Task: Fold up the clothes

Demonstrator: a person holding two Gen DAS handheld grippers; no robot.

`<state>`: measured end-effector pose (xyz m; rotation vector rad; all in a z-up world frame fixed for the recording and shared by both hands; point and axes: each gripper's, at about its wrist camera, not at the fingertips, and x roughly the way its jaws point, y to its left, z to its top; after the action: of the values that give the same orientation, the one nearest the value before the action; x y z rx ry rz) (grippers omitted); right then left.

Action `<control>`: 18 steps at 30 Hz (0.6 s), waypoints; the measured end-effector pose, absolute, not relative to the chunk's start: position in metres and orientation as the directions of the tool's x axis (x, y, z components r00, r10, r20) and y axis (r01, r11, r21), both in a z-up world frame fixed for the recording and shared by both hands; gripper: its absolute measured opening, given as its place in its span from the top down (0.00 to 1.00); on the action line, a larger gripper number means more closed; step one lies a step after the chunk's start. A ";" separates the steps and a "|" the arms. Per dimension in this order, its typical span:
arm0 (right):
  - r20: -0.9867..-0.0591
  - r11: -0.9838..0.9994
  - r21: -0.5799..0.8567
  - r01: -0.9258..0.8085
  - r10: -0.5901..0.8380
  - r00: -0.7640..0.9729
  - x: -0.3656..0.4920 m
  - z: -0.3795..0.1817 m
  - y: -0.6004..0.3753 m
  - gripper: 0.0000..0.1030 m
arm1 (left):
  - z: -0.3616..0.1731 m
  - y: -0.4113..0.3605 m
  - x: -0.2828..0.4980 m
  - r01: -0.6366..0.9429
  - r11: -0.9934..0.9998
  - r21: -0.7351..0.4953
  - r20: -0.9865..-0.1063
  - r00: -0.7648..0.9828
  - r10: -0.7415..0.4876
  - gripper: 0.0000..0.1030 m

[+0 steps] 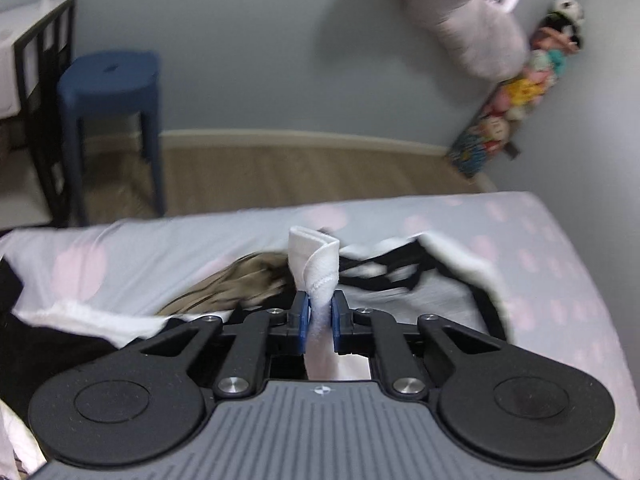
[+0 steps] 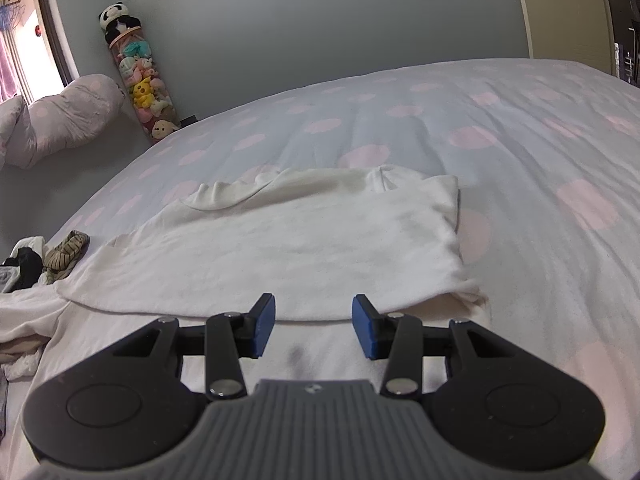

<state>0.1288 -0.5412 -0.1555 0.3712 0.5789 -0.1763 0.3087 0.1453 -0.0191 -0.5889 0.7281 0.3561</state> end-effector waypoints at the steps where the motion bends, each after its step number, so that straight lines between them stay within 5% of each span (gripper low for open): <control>1: -0.562 0.919 0.295 0.262 -0.055 0.825 0.129 -0.155 -0.541 0.55 | -0.008 0.138 0.309 -0.471 0.793 -0.386 -0.692 0.716 0.088 0.91; 18: -0.495 0.887 0.387 0.254 -0.033 0.869 0.106 -0.128 -0.566 0.55 | 0.187 -0.094 0.311 0.005 0.926 -0.378 -0.428 0.886 -0.180 0.92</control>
<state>0.1057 -0.5663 -0.1284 0.4605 0.4997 -0.1555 0.3110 -0.0939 0.1873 -0.3791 0.4757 -0.0990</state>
